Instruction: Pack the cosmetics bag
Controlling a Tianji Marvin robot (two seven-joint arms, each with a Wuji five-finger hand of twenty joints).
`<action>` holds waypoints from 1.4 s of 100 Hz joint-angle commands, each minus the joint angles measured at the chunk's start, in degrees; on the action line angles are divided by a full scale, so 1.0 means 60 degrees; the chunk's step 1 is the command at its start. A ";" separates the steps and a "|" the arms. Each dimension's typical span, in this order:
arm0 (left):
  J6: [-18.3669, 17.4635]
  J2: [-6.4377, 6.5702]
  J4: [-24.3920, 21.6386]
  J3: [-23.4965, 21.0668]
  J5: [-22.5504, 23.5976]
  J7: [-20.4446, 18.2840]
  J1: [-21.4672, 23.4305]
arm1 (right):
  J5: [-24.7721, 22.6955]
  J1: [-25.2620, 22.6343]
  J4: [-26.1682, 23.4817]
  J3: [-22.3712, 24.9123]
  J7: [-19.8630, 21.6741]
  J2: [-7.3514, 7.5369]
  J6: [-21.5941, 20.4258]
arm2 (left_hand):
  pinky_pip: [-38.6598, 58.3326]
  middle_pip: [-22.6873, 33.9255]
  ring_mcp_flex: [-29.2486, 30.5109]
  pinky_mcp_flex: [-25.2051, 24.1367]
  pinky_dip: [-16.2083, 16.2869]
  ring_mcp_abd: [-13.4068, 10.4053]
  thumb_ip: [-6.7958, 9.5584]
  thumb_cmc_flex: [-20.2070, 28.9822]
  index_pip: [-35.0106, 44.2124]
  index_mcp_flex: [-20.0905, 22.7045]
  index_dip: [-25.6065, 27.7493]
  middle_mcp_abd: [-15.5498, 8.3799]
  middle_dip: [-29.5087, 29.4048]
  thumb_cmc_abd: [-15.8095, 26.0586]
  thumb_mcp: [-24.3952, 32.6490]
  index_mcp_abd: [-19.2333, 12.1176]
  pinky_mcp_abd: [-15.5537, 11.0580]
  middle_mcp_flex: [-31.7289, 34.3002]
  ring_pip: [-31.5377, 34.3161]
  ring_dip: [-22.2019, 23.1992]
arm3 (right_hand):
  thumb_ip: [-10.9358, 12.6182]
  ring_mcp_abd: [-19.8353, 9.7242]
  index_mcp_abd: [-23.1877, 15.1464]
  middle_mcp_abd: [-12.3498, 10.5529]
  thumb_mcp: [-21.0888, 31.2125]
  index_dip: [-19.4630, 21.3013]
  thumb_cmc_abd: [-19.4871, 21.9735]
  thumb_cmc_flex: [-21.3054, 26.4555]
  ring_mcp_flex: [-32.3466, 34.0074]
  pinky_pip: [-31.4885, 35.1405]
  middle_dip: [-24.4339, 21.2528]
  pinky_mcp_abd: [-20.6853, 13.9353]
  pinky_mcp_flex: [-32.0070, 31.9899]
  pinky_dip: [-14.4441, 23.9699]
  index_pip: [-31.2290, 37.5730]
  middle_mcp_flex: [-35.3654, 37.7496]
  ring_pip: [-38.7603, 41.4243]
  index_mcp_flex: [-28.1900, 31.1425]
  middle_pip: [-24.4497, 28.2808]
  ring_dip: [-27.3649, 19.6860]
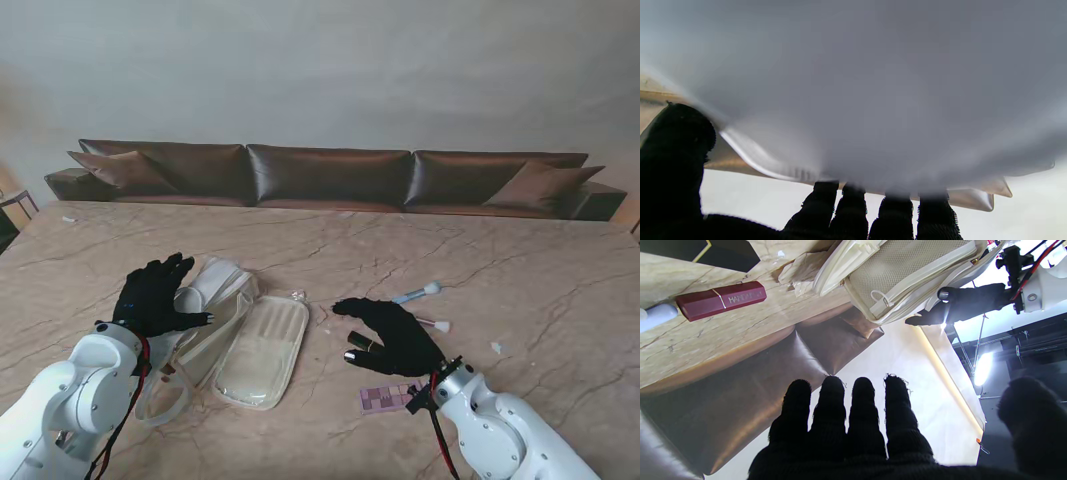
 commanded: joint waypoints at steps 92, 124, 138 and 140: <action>0.1406 -0.0178 0.1581 0.1340 -0.0029 0.1104 -0.1180 | -0.0488 0.0262 -0.0447 0.0505 0.0975 0.0192 0.0747 | 1.2820 0.5027 1.0500 0.9306 0.2029 -0.0580 -0.1084 0.3398 0.8723 0.5188 0.2350 -0.1371 0.6172 -0.0437 0.3529 -0.3087 0.0117 0.8969 0.8428 0.5601 | -0.0504 -0.0114 -0.0520 -0.0145 0.1202 0.0206 -0.0918 0.0613 0.0707 0.0514 0.0348 0.0009 0.0404 0.0392 0.0469 0.0461 0.0306 0.0337 0.0752 0.0334; 0.1595 -0.0302 0.1621 0.1347 -0.0335 0.1693 -0.1085 | -0.0948 0.0183 -0.0877 0.1104 0.2104 0.0401 0.1508 | 1.5003 0.7195 1.0864 1.0344 0.2205 -0.1222 -0.1018 0.3119 0.8771 0.5656 0.1850 -0.2561 0.6143 -0.0535 0.4016 -0.2403 -0.0772 1.0914 1.2382 0.4641 | -0.0886 -0.0027 -0.0567 -0.0170 0.1173 0.0358 -0.1944 0.1449 0.1152 0.1045 0.0523 0.0003 0.0817 0.0618 0.0746 0.0750 0.0486 0.0562 0.1128 0.0490; 0.1621 -0.0353 0.1630 0.1332 -0.0557 0.1862 -0.1020 | -0.0985 0.0358 -0.0750 0.1230 0.2275 0.0423 0.1788 | 1.5220 0.7523 1.0854 1.0370 0.2569 -0.1101 -0.1015 0.3115 0.8834 0.5807 0.1723 -0.2702 0.6171 -0.0638 0.4125 -0.2200 -0.0679 1.1305 1.2947 0.4191 | -0.1108 -0.0045 -0.0628 -0.0193 0.1481 0.0451 -0.2439 0.1734 0.1345 0.1071 0.0645 0.0034 0.0852 0.0564 0.0996 0.0952 0.0550 0.0735 0.1396 0.0555; 0.1626 -0.0360 0.1627 0.1325 -0.0563 0.1904 -0.1007 | -0.1006 0.0382 -0.0748 0.1252 0.2336 0.0432 0.1841 | 1.5225 0.7586 1.0852 1.0370 0.2586 -0.1105 -0.1015 0.3114 0.8838 0.5818 0.1719 -0.2722 0.6175 -0.0637 0.4124 -0.2200 -0.0684 1.1299 1.2973 0.4166 | -0.1119 -0.0023 -0.0624 -0.0190 0.1528 0.0455 -0.2499 0.1769 0.1363 0.1085 0.0652 0.0030 0.0874 0.0562 0.1016 0.0965 0.0557 0.0768 0.1412 0.0561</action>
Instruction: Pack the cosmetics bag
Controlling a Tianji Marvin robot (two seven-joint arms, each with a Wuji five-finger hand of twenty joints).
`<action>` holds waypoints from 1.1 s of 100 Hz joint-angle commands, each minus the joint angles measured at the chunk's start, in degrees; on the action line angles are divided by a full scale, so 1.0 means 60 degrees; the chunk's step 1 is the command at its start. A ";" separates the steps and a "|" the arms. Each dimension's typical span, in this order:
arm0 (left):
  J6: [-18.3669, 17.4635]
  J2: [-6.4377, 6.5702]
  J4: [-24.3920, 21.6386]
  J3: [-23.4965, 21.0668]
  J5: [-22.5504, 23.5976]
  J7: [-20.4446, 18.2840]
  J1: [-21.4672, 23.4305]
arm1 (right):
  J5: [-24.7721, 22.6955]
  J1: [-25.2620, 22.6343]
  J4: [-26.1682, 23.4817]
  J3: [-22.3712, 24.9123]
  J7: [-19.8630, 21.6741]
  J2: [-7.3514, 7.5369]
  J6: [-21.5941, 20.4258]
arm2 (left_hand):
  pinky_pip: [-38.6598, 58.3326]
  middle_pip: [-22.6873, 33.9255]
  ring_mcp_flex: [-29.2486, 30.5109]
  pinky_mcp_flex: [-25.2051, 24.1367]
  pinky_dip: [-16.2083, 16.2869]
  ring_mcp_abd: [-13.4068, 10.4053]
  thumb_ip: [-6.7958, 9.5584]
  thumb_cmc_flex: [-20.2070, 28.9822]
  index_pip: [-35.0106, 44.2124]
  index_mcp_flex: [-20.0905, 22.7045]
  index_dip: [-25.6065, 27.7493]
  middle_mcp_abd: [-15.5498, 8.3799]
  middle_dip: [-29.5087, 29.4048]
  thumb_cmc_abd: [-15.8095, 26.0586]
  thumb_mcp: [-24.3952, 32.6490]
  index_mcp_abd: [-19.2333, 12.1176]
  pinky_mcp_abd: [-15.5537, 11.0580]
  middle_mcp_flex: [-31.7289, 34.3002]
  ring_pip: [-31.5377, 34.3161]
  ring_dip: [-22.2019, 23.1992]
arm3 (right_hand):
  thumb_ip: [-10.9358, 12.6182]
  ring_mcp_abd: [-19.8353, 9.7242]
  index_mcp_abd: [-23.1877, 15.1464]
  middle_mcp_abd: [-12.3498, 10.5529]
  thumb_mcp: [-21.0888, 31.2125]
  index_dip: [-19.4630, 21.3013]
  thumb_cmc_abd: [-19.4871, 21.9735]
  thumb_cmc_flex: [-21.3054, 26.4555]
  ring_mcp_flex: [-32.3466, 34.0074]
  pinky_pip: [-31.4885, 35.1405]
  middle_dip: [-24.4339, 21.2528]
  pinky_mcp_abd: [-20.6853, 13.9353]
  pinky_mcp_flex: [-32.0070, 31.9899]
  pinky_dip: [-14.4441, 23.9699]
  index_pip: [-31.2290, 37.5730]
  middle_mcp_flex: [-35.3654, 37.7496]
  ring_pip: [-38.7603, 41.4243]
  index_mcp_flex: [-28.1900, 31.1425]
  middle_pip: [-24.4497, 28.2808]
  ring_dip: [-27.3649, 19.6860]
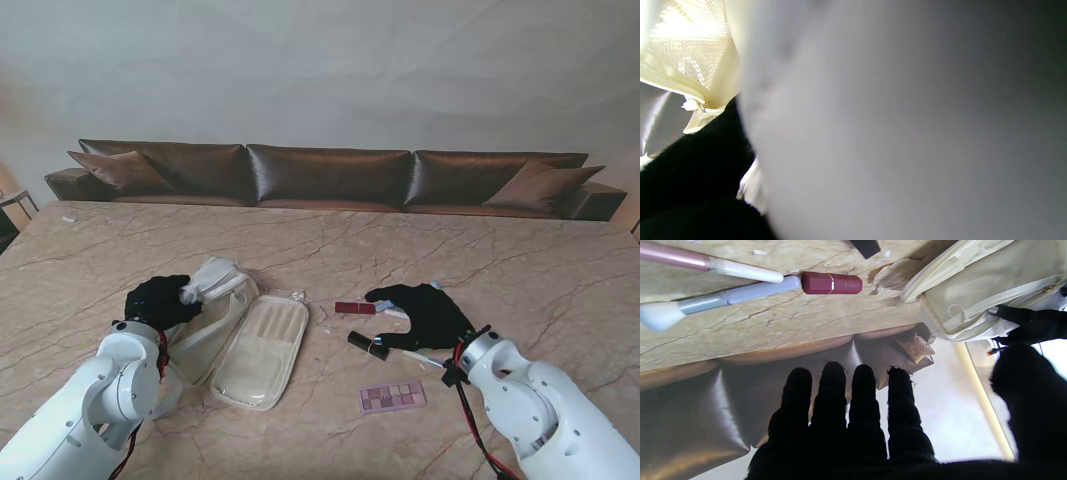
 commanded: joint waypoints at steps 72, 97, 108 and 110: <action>0.0225 -0.0169 -0.0044 -0.0022 -0.0571 0.0035 0.0217 | -0.0632 -0.0508 -0.0527 0.0043 0.0828 0.0197 0.0269 | 0.2279 0.3539 0.0381 0.0496 0.0659 0.0001 0.0075 0.0593 0.0403 0.0688 -0.0159 -0.1114 -0.0018 0.0377 0.0959 -0.0315 -0.0151 0.1335 0.1603 -0.0539 | -0.1143 0.0334 -0.0557 -0.0279 0.2839 0.0557 -0.3270 0.0613 0.2181 0.2102 0.0753 0.0385 0.1426 0.0796 0.0742 0.1620 0.1490 0.1629 0.1767 0.1683; 0.0229 -0.0164 -0.0083 -0.0008 -0.0557 0.0014 0.0260 | -0.1207 -0.0839 -0.0644 -0.0111 0.0461 0.0208 0.0257 | 0.2229 0.3643 0.0383 0.0492 0.0621 -0.0075 0.0093 0.0538 0.0407 0.0675 -0.0134 -0.1235 -0.0070 0.0416 0.0895 -0.0456 -0.0095 0.1317 0.1563 -0.0580 | -0.1332 0.0647 -0.0632 -0.0472 0.3382 0.0632 -0.4033 0.0633 0.2177 0.3103 0.1936 0.0943 0.1382 0.1905 0.0662 0.1729 0.3320 0.1880 0.3027 0.3624; 0.0246 -0.0171 -0.0091 -0.0015 -0.0576 0.0030 0.0267 | -0.1538 -0.0971 -0.0669 -0.0250 0.0387 0.0239 0.0299 | 0.2192 0.3668 0.0383 0.0488 0.0595 -0.0084 0.0097 0.0520 0.0392 0.0643 -0.0137 -0.1271 -0.0094 0.0432 0.0878 -0.0479 -0.0112 0.1313 0.1561 -0.0587 | -0.1351 0.0640 -0.0626 -0.0634 0.3480 0.0445 -0.4183 0.0655 0.1870 0.3473 0.2690 0.1052 0.1216 0.3067 0.0609 0.1650 0.4388 0.1800 0.3362 0.4708; 0.0245 -0.0172 -0.0090 -0.0018 -0.0579 0.0036 0.0269 | -0.1598 -0.0993 -0.0682 -0.0268 0.0418 0.0251 0.0300 | 0.2189 0.3671 0.0383 0.0489 0.0591 -0.0087 0.0095 0.0511 0.0402 0.0657 -0.0130 -0.1276 -0.0097 0.0439 0.0873 -0.0490 -0.0115 0.1311 0.1560 -0.0588 | -0.1350 0.0642 -0.0633 -0.0670 0.3477 0.0411 -0.4205 0.0683 0.1805 0.3545 0.2826 0.1042 0.1194 0.3210 0.0599 0.1620 0.4624 0.1767 0.3454 0.4907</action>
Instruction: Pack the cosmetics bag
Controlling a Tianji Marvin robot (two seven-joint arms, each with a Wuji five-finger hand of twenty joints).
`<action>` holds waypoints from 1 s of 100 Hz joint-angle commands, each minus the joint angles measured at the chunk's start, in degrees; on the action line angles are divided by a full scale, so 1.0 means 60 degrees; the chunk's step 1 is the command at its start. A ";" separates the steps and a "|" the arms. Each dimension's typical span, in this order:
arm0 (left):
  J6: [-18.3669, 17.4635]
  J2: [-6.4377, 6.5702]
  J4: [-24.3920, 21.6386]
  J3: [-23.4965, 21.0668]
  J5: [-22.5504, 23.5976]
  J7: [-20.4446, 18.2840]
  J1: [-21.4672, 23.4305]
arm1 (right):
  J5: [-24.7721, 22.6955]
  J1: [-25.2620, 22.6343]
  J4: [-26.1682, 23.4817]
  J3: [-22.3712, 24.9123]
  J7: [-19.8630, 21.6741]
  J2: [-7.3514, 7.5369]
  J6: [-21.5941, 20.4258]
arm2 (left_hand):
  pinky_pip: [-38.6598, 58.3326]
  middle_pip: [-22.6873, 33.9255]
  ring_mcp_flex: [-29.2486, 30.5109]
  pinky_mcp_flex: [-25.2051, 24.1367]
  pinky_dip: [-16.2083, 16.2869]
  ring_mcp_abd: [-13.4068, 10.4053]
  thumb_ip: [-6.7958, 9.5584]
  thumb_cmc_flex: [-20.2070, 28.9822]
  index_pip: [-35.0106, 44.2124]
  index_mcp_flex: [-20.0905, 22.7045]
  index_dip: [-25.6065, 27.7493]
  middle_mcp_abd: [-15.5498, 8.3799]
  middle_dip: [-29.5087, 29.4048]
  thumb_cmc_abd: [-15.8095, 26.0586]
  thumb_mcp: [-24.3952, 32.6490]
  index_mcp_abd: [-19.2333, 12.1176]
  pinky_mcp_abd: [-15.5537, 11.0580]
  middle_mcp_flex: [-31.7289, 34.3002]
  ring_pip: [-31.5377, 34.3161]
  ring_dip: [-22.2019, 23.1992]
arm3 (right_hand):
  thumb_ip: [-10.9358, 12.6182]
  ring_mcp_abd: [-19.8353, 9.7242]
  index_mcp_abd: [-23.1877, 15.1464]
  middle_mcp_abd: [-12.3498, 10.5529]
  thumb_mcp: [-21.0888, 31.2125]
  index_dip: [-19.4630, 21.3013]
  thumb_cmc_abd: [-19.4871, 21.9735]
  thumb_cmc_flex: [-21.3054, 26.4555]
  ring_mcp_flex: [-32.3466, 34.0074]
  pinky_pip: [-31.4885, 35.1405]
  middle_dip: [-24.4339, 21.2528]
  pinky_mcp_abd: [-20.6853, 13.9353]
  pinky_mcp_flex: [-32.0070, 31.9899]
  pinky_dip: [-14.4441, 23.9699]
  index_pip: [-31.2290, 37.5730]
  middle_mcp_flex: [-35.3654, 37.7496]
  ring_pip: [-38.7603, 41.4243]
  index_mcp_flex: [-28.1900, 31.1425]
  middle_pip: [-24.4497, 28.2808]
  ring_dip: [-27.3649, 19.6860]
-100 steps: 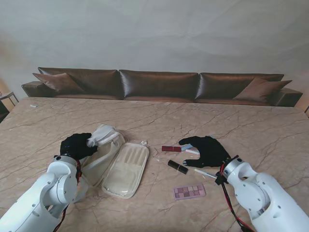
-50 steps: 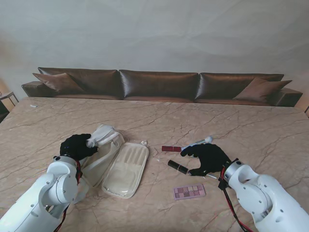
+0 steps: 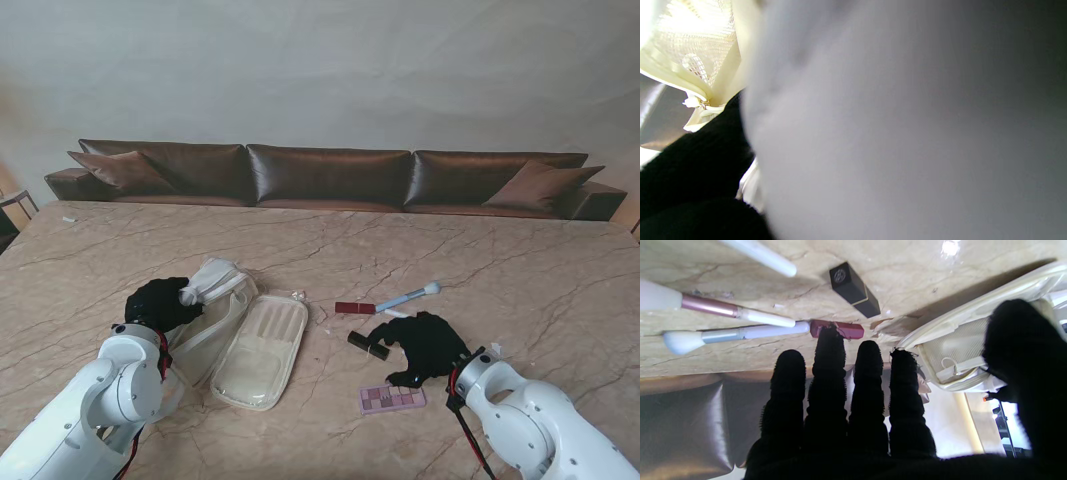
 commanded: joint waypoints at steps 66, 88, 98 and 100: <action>-0.0013 -0.0075 -0.0056 -0.0149 -0.0082 -0.0035 0.0245 | -0.1770 -0.0514 0.0331 -0.1069 -0.0632 0.0130 0.1339 | 0.1843 0.2332 0.0384 0.0387 0.0161 -0.0113 0.0113 0.0527 0.0390 0.0438 -0.0085 -0.1335 0.0145 0.0529 0.0812 -0.0594 -0.0125 0.1209 0.0757 -0.0050 | -0.0453 -0.0068 -0.0403 -0.0620 0.0817 -0.0533 -0.1526 -0.0138 -0.3236 0.0021 0.3062 -0.0108 -0.1917 0.2566 0.0112 -0.0892 0.3066 -0.0174 0.1804 0.3067; -0.0032 -0.0089 -0.0013 -0.0167 -0.0110 0.0050 0.0274 | -0.2290 -0.0509 0.0562 -0.1339 -0.1161 0.0175 0.1588 | 0.1836 0.2322 0.0381 0.0385 0.0148 -0.0121 0.0121 0.0489 0.0395 0.0437 -0.0083 -0.1367 0.0123 0.0535 0.0815 -0.0637 -0.0132 0.1205 0.0749 -0.0054 | -0.0503 -0.0171 -0.0928 -0.0620 0.1116 -0.0194 -0.2111 0.0024 -0.3870 -0.0097 0.3371 -0.0236 -0.2364 0.2946 0.0570 -0.1311 0.3496 0.0751 0.1897 0.3183; -0.0054 -0.0097 -0.0008 -0.0158 -0.0127 0.0102 0.0288 | -0.2517 -0.0435 0.0860 -0.1582 -0.1764 0.0184 0.1836 | 0.1812 0.2318 0.0381 0.0382 0.0133 -0.0132 0.0119 0.0492 0.0390 0.0429 -0.0088 -0.1372 0.0115 0.0529 0.0821 -0.0640 -0.0139 0.1204 0.0725 -0.0065 | -0.0544 -0.0173 -0.1366 -0.0660 0.1372 0.0208 -0.2493 0.0231 -0.3863 0.0045 0.3454 -0.0225 -0.2372 0.3125 0.0917 -0.1273 0.3645 0.1387 0.1947 0.3210; -0.0061 -0.0097 -0.0010 -0.0157 -0.0127 0.0105 0.0291 | -0.2581 -0.0417 0.0924 -0.1635 -0.1899 0.0189 0.1902 | 0.1810 0.2314 0.0381 0.0382 0.0130 -0.0134 0.0117 0.0488 0.0388 0.0423 -0.0088 -0.1370 0.0111 0.0537 0.0818 -0.0644 -0.0139 0.1203 0.0721 -0.0067 | -0.0546 -0.0170 -0.1494 -0.0677 0.1431 0.0376 -0.2551 0.0275 -0.3839 0.0080 0.3461 -0.0220 -0.2343 0.3156 0.1082 -0.1260 0.3664 0.1600 0.1950 0.3207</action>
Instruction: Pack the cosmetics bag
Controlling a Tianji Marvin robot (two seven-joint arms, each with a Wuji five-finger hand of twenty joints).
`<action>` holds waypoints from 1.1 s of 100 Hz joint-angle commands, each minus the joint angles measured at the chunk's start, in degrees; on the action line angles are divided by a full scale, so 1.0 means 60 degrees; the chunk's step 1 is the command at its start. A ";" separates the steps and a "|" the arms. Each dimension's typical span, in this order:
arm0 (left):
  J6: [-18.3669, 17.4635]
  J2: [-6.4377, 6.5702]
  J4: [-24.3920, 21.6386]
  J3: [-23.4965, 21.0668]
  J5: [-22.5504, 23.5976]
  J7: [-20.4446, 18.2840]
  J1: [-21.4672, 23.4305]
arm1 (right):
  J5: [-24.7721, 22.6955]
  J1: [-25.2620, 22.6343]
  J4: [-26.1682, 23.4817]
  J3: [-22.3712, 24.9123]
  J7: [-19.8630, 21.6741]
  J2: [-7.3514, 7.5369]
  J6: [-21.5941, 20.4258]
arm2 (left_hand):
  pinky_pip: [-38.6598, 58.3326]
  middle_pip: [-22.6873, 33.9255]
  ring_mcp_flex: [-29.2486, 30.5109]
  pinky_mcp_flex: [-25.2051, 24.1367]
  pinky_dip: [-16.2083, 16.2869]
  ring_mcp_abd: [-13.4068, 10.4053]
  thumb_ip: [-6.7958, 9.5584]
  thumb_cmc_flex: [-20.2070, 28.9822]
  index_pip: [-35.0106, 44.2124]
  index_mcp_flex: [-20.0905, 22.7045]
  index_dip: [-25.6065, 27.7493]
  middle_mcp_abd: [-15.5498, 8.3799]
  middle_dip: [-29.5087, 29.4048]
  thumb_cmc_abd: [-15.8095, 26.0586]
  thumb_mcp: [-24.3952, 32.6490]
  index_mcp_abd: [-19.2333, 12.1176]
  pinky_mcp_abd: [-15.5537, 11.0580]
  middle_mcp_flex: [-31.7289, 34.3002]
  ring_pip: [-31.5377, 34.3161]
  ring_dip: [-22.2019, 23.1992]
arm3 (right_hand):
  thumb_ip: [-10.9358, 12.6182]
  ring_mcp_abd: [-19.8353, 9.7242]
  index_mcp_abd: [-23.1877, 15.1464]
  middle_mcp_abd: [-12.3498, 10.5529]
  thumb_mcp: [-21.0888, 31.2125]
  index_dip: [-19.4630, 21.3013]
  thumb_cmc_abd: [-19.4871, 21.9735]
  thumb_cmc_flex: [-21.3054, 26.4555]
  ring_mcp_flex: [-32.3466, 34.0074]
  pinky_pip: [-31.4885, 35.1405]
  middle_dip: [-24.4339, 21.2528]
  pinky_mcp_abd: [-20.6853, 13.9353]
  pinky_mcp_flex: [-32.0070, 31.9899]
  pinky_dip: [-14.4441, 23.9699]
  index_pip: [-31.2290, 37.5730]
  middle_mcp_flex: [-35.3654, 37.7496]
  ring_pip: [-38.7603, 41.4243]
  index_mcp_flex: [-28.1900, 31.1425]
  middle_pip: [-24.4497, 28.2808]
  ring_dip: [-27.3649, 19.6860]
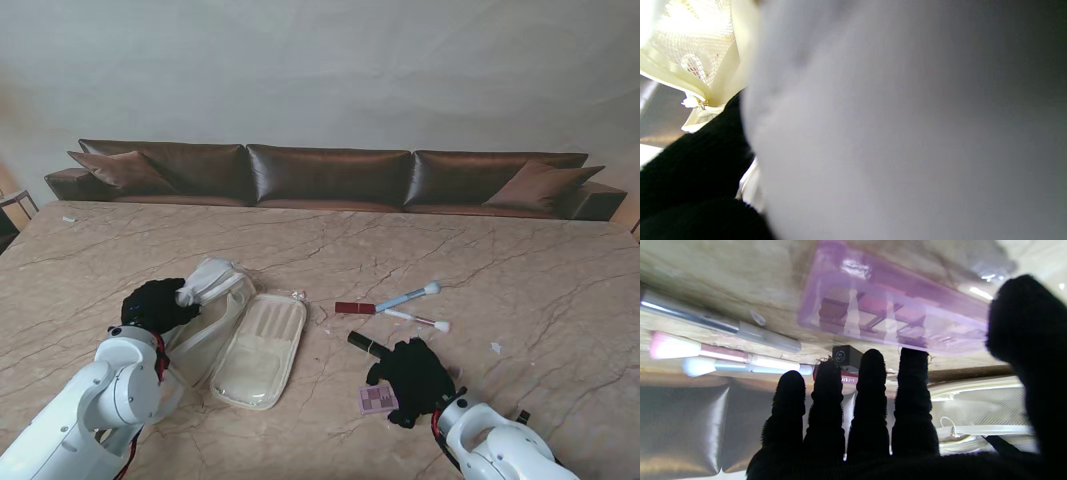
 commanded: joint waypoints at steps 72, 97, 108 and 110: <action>-0.0091 -0.0141 0.0097 -0.0016 -0.0145 0.0460 0.0183 | 0.0201 0.0748 0.1749 -0.0955 -0.2389 -0.0088 0.0180 | 0.1526 0.1641 0.0380 0.0339 -0.0135 0.0025 -0.0025 0.0564 0.0267 0.0344 -0.0069 -0.1457 0.0151 0.0738 0.0652 -0.0679 0.0056 0.1209 0.0171 -0.0055 | -0.0314 -0.0364 -0.4153 -0.0479 0.0930 0.8434 -0.0893 0.2189 0.4329 0.2591 -0.3277 0.0198 0.3782 0.0556 0.4802 0.3047 -0.2476 0.3580 -0.1457 -0.2853; -0.0086 -0.0133 0.0054 -0.0014 -0.0087 0.0447 0.0202 | 0.0510 0.0896 0.2057 -0.1035 -0.2794 -0.0151 -0.0138 | 0.1481 0.1585 0.0380 0.0331 -0.0166 -0.0052 -0.0021 0.0553 0.0267 0.0353 -0.0068 -0.1466 0.0140 0.0726 0.0659 -0.0688 0.0073 0.1206 0.0144 -0.0056 | -0.2146 -0.0410 -0.4041 -0.0666 0.0856 0.9092 -0.2038 0.3615 0.7221 0.4011 -0.2624 0.0380 0.5959 -0.0819 0.5197 0.5674 -0.1457 0.4801 -0.1006 -0.1977; -0.0067 -0.0133 0.0041 -0.0022 -0.0086 0.0437 0.0226 | 0.0502 0.0953 0.2145 -0.1054 -0.2865 -0.0136 -0.0316 | 0.1459 0.1555 0.0379 0.0326 -0.0181 -0.0030 -0.0020 0.0551 0.0256 0.0348 -0.0074 -0.1470 0.0133 0.0730 0.0661 -0.0702 0.0084 0.1203 0.0123 -0.0060 | -0.2155 -0.0334 -0.3994 -0.0606 0.0920 0.9086 -0.2250 0.3714 0.7395 0.4012 -0.2567 0.0457 0.6056 -0.0968 0.5121 0.5796 -0.1284 0.4683 -0.0940 -0.1785; -0.0062 -0.0133 0.0038 -0.0024 -0.0086 0.0439 0.0230 | 0.0493 0.0956 0.2146 -0.1053 -0.2868 -0.0132 -0.0341 | 0.1450 0.1551 0.0379 0.0323 -0.0186 -0.0024 -0.0020 0.0551 0.0257 0.0349 -0.0073 -0.1470 0.0133 0.0721 0.0660 -0.0701 0.0087 0.1205 0.0119 -0.0061 | -0.2160 -0.0321 -0.3935 -0.0605 0.0950 0.9034 -0.2288 0.3729 0.7390 0.4013 -0.2522 0.0464 0.6047 -0.1009 0.4922 0.5778 -0.1226 0.4374 -0.0885 -0.1677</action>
